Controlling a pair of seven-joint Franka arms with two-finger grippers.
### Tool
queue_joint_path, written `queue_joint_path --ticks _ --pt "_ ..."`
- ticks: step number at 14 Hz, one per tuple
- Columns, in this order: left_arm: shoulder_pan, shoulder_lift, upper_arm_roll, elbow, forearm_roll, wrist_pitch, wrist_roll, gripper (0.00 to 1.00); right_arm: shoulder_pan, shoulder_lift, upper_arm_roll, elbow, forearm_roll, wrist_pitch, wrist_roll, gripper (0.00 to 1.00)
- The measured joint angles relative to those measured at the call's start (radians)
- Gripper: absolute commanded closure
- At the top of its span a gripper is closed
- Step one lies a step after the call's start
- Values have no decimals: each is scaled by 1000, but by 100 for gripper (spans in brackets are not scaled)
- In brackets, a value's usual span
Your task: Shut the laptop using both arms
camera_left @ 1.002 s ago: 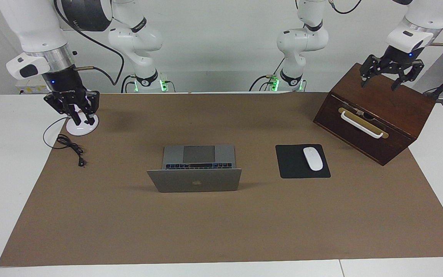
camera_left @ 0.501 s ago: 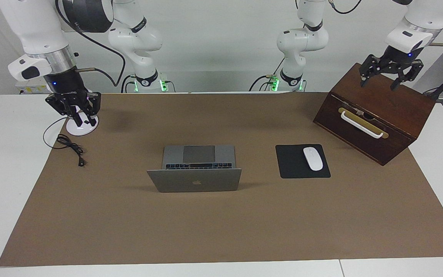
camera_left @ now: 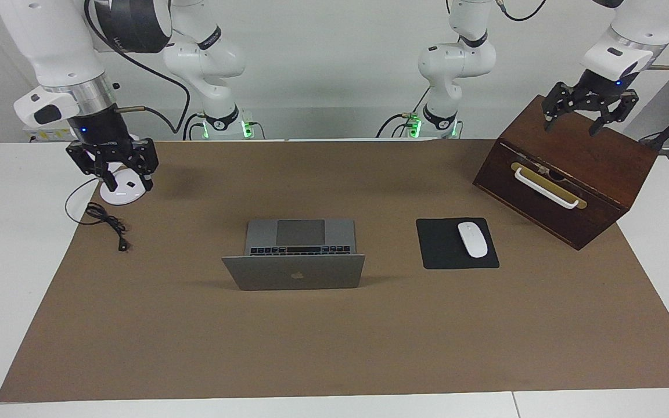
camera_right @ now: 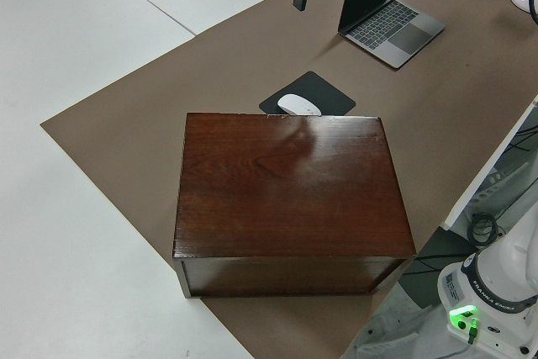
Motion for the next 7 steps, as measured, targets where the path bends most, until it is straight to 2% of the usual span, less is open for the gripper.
queue_joint_path --ticks 7 --pt "0 0 -2 -3 0 0 0 0 13 1 13 2 0 1 0 0"
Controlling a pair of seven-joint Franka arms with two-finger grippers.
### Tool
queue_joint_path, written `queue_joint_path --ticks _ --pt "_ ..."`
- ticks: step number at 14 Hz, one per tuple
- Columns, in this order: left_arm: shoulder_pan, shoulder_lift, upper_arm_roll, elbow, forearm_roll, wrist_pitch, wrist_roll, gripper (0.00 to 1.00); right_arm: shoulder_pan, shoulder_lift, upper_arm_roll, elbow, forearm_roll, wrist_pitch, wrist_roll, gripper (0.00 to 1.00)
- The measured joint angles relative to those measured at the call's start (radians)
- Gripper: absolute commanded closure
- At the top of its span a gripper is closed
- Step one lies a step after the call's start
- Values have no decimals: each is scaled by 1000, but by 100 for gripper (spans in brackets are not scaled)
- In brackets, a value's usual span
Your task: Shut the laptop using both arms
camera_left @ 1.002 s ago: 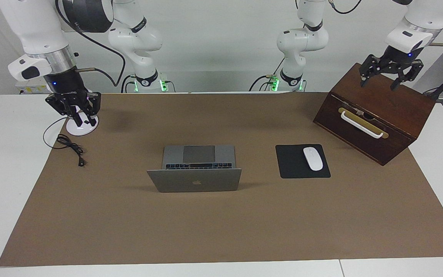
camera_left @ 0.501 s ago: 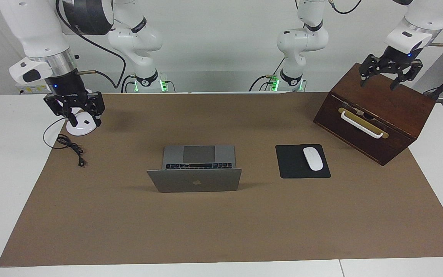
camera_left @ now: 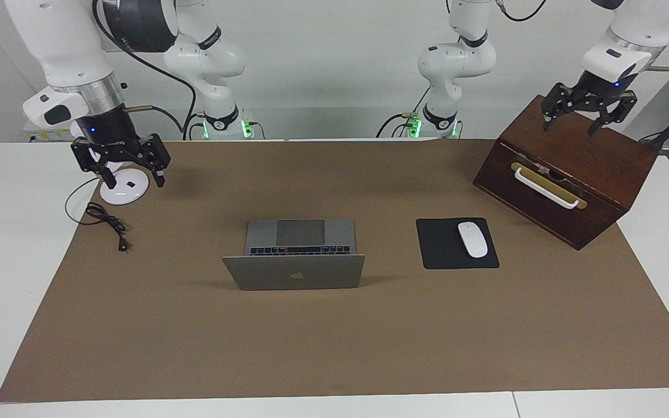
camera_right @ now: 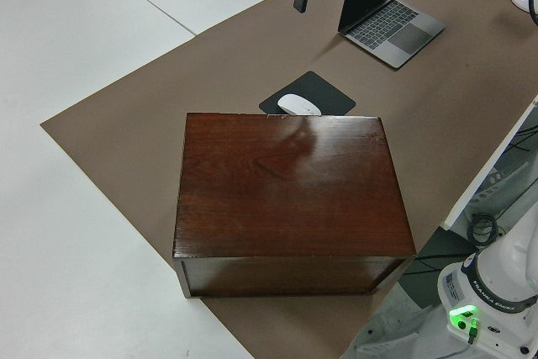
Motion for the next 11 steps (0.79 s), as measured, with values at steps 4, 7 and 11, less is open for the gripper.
queue_joint_path --ticks 4,7,11 --pt "0 0 -1 -2 0 0 0 0 0 19 1 7 0 11 0 0" --pt "0 0 -1 -2 0 0 0 0 35 34 2 12 0 40 15 0" --pt "0 0 -1 -2 0 0 0 0 96 61 2 12 -3 86 88 0"
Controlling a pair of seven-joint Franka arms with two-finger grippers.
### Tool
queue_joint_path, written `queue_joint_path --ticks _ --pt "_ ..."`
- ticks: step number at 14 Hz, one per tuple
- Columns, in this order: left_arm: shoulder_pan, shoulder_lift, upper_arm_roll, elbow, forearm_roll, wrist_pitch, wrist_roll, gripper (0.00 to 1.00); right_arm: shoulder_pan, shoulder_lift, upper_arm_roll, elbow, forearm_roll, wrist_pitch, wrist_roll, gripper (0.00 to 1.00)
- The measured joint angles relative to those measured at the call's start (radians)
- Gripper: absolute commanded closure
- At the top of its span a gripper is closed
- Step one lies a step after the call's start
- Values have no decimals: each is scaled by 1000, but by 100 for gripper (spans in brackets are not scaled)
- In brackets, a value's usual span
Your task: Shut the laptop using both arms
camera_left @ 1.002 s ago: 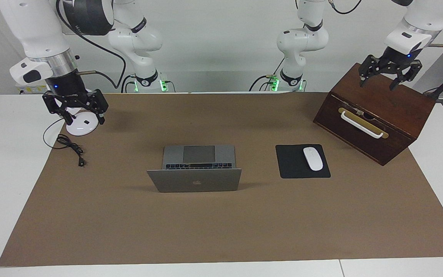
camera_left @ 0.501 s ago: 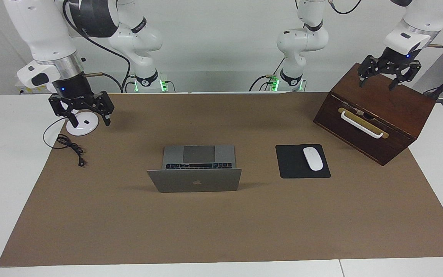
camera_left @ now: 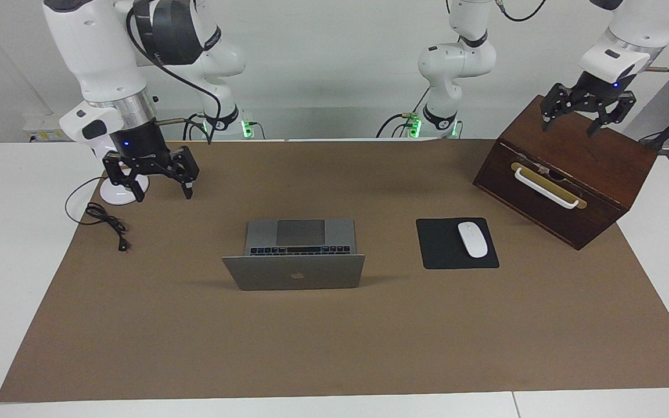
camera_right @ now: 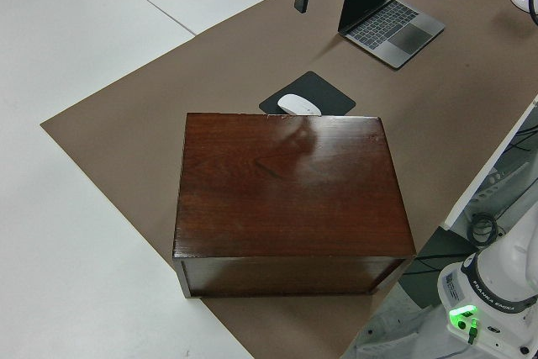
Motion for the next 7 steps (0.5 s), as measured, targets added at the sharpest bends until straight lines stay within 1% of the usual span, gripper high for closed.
queue_joint_path --ticks 1,2,4,5,7 --pt "0 0 0 0 0 0 0 2 3 8 0 0 0 9 1 0" --pt "0 0 -1 0 0 0 0 17 5 15 0 0 0 12 1 0" --pt "0 0 -1 0 0 0 0 85 10 20 0 1 0 14 1 0" --pt "0 0 -1 0 0 0 0 100 12 21 0 1 0 19 1 0" --pt "0 0 0 0 0 0 0 100 12 24 0 1 0 30 1 0"
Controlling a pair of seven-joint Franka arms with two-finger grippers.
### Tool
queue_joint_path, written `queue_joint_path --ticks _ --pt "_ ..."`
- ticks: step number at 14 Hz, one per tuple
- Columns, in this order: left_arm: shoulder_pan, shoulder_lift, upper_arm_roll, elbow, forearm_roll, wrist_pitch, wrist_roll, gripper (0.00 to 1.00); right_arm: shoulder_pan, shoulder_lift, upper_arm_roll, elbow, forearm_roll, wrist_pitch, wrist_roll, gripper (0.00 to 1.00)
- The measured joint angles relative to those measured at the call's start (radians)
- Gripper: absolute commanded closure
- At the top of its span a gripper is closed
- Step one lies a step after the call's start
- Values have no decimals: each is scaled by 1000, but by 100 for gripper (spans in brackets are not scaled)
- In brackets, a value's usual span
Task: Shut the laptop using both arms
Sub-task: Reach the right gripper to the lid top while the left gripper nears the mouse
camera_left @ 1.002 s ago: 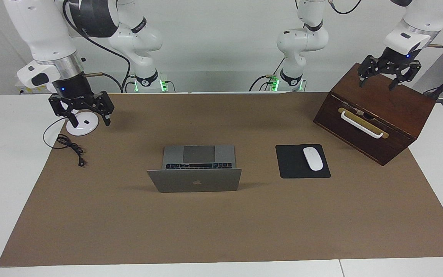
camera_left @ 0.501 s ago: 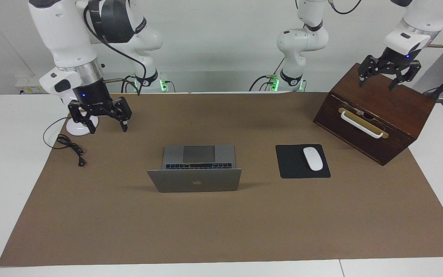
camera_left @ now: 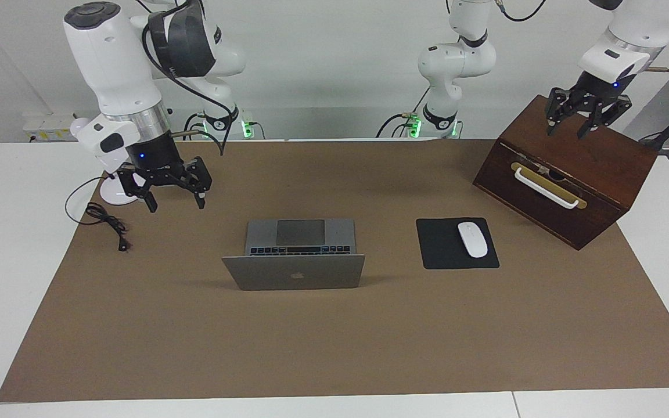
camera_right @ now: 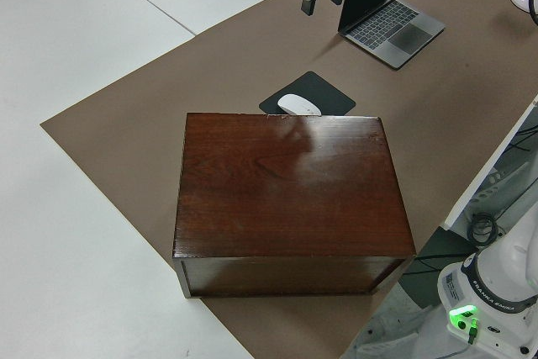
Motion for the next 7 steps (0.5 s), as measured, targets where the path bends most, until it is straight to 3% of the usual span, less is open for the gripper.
queue_joint_path --ticks 4,6,7 --pt "0 0 0 0 0 0 0 100 0 2 -1 0 0 1 0 1" --pt "0 0 -2 0 0 5 -6 100 -4 4 -2 1 0 1 0 26" --pt "0 0 -6 -1 -1 12 -20 100 -7 7 -2 6 0 3 0 57"
